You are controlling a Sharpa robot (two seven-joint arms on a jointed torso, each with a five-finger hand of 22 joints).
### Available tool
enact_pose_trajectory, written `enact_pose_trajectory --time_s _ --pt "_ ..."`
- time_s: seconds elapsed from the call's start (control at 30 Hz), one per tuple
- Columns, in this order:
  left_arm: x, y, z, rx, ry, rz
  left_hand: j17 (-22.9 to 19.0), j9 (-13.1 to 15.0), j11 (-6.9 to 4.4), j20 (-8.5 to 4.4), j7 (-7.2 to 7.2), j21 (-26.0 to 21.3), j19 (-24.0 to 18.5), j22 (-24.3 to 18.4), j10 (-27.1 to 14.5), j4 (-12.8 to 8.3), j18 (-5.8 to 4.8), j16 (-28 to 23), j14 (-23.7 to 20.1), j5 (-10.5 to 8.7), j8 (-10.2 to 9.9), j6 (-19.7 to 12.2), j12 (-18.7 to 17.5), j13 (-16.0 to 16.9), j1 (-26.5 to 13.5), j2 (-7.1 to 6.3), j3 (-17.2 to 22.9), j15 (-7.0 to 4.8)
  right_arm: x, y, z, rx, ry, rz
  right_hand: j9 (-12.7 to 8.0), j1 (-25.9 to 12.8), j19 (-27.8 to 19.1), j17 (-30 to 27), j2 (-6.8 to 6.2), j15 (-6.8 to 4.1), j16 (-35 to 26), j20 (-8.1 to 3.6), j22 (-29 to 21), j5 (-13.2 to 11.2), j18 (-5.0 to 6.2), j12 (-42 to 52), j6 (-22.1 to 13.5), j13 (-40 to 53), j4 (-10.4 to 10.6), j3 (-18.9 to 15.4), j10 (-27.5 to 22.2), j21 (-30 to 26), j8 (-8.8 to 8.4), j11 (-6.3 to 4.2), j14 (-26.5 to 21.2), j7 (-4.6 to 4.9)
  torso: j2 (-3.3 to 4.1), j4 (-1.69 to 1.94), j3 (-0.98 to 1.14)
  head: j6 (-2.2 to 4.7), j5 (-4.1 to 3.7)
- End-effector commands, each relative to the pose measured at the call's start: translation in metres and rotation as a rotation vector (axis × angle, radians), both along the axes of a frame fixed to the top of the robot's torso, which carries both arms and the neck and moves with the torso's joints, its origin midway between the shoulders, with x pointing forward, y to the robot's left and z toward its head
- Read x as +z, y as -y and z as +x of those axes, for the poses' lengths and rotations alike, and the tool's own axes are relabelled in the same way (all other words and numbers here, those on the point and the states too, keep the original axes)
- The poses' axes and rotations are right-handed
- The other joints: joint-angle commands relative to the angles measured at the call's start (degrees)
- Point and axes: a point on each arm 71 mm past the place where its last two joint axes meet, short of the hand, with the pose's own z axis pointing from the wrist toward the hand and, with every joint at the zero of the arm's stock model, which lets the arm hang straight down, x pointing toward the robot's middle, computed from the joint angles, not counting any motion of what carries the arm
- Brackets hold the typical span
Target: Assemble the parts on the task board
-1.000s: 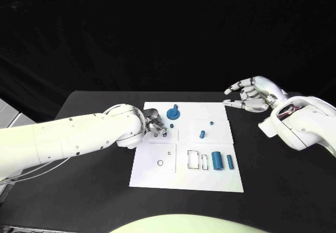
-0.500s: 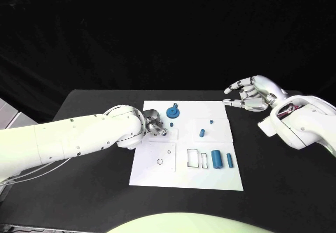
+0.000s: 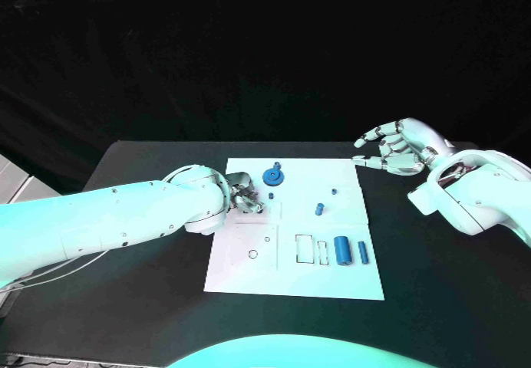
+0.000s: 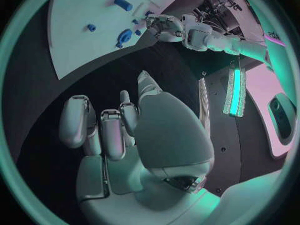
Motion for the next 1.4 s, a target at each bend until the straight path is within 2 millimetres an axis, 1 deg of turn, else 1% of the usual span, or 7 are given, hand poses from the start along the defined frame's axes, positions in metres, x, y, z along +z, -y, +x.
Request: enact_pose_trajectory --time_s 0.03,0.33,0.57,0.87,1.13,1.17,1.4 --pt "-0.0036 0.0019 -0.0031 -0.039 -0.021 0.024 13.87 0.32 0.07 0.04 -0.77 0.27 0.28 0.06 0.35 -9.15 -1.05 0.19 5.56 0.01 0.14 0.78 0.10 -0.12 0.11 0.59 9.38 -0.39 -0.0003 -0.0010 -0.0007 0.013 0.002 -0.008 0.05 -0.29 0.52 0.70 0.37 -0.07 0.15 -0.06 1.70 0.26 0.13 0.27 -0.38 2.73 0.11 -0.33 0.30 0.23 0.20 -0.27 2.18 -0.20 0.01 -0.02 -0.02 -0.03 -0.04" --pt "-0.0051 0.0034 -0.0046 -0.045 -0.051 0.015 13.99 0.33 0.05 0.02 -0.79 0.29 0.32 0.11 0.44 -9.31 -1.07 0.25 5.60 -0.06 0.12 0.77 0.17 0.02 0.10 0.46 9.41 -0.41 -0.0005 -0.0011 -0.0007 0.013 0.001 -0.008 0.05 -0.31 0.59 0.82 0.38 -0.07 0.21 -0.06 1.77 0.26 0.11 0.33 -0.38 2.77 0.11 -0.34 0.36 0.34 0.23 -0.28 2.22 -0.20 0.07 -0.05 -0.02 0.00 -0.12" --pt "-0.0064 0.0045 -0.0040 -0.042 -0.069 0.006 14.08 0.40 -0.02 -0.04 -0.91 0.27 0.33 0.11 0.80 -8.73 -1.07 0.29 5.63 -0.09 0.24 1.25 0.32 0.28 -0.97 0.71 9.43 -0.45 -0.0005 -0.0014 -0.0009 0.013 0.001 -0.008 0.05 -0.31 0.59 0.82 0.38 -0.07 0.21 -0.06 1.77 0.26 0.11 0.33 -0.38 2.77 0.11 -0.34 0.36 0.34 0.23 -0.28 2.22 -0.20 0.03 -0.01 0.00 0.04 -0.18" --pt "-0.0089 0.0051 -0.0028 -0.041 -0.098 0.007 14.23 0.49 -0.13 -0.09 -1.08 0.26 0.35 0.12 1.03 -8.49 -1.07 0.37 5.68 -0.19 0.39 1.56 0.42 0.41 -1.78 0.47 9.09 -0.53 -0.0005 -0.0016 -0.0010 0.013 0.000 -0.009 0.07 -0.35 0.59 0.70 0.41 -0.09 0.15 -0.08 1.73 0.28 0.12 0.27 -0.38 2.69 0.10 -0.35 0.31 0.27 0.31 -0.30 2.21 -0.22 0.02 -0.05 0.02 -0.04 -0.28" --pt "-0.0104 0.0054 -0.0004 -0.032 -0.107 0.006 14.21 0.52 -0.40 -0.30 -1.45 0.22 0.44 0.17 1.23 -7.37 -1.08 0.36 5.68 -0.28 0.38 1.97 0.37 0.36 -4.21 -0.14 7.93 -0.77 -0.0005 -0.0015 -0.0012 0.013 0.000 -0.009 0.07 -0.38 0.58 0.67 0.42 -0.10 0.13 -0.08 1.70 0.28 0.13 0.24 -0.38 2.65 0.10 -0.37 0.28 0.22 0.33 -0.31 2.20 -0.23 0.04 -0.01 0.02 -0.07 -0.42" --pt "-0.0106 0.0055 -0.0001 -0.031 -0.109 0.006 14.20 0.50 -0.46 -0.35 -1.53 0.18 0.42 0.12 1.25 -6.96 -1.07 0.35 5.68 -0.30 0.36 2.11 0.37 0.36 -4.92 -0.25 7.46 -0.82 -0.0005 -0.0015 -0.0012 0.013 0.000 -0.009 0.08 -0.41 0.56 0.68 0.43 -0.10 0.13 -0.09 1.66 0.28 0.14 0.24 -0.40 2.64 0.11 -0.38 0.28 0.16 0.35 -0.31 2.21 -0.23 0.06 -0.01 0.03 -0.01 -0.44" --pt "-0.0119 0.0055 0.0016 -0.026 -0.116 0.009 14.16 0.41 -0.59 -0.52 -1.68 0.10 0.46 0.11 1.24 -5.55 -1.08 0.33 5.67 -0.37 0.22 2.57 0.34 0.34 -6.83 -0.14 5.29 -0.96 0.0000 -0.0015 -0.0014 0.013 0.006 -0.006 0.08 -0.48 0.49 0.45 0.44 -0.11 0.02 -0.09 1.54 0.28 0.18 0.18 -0.42 2.58 0.13 -0.40 0.23 -0.03 0.38 -0.31 2.16 -0.23 0.00 0.02 0.02 -0.08 -0.45"
